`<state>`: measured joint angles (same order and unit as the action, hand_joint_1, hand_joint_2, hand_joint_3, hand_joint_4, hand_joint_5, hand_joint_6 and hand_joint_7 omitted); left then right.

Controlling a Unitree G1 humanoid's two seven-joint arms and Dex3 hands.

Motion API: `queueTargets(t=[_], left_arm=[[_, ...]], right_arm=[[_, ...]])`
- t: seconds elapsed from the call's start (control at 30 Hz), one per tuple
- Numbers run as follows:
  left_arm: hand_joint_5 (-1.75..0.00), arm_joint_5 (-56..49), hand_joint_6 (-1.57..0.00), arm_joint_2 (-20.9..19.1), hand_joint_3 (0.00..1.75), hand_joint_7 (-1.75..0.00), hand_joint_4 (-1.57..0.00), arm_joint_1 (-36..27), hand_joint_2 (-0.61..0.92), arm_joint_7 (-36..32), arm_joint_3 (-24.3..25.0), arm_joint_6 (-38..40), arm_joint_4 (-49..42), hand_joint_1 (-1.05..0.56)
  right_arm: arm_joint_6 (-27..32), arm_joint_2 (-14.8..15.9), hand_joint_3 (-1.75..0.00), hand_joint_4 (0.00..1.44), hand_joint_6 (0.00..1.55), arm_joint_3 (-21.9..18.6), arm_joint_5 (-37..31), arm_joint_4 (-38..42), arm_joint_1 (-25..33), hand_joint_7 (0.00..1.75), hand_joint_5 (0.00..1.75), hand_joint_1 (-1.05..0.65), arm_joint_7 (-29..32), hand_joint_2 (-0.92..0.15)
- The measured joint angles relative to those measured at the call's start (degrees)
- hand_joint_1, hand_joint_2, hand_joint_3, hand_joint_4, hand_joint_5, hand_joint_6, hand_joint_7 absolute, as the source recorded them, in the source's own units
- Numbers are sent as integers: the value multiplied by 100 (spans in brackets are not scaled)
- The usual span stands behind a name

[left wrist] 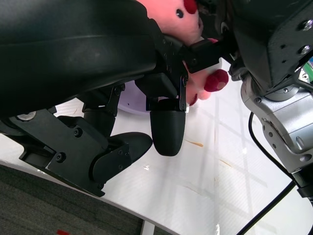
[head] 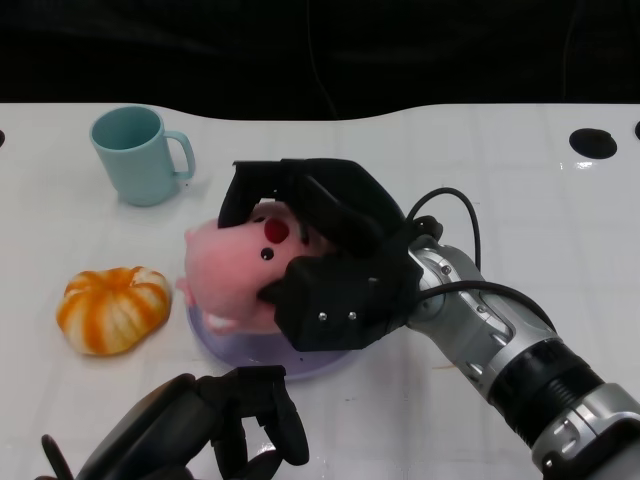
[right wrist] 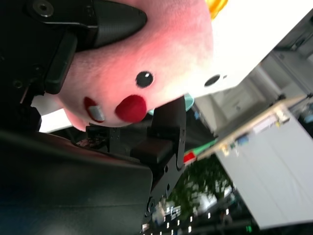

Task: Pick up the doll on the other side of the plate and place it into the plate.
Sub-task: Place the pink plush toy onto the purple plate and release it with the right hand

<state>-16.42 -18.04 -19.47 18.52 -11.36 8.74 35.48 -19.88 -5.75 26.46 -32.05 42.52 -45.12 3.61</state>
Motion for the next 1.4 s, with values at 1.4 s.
queueTargets(t=[1.4], left_arm=[[-167,-235,-66,58,104,-132,-67,221,57,-24,-150,12,-177,-19]], right_arm=[[408,2357,-19,0,7,-565,783,-3697,1613,2,20,-81,-2650,-92]])
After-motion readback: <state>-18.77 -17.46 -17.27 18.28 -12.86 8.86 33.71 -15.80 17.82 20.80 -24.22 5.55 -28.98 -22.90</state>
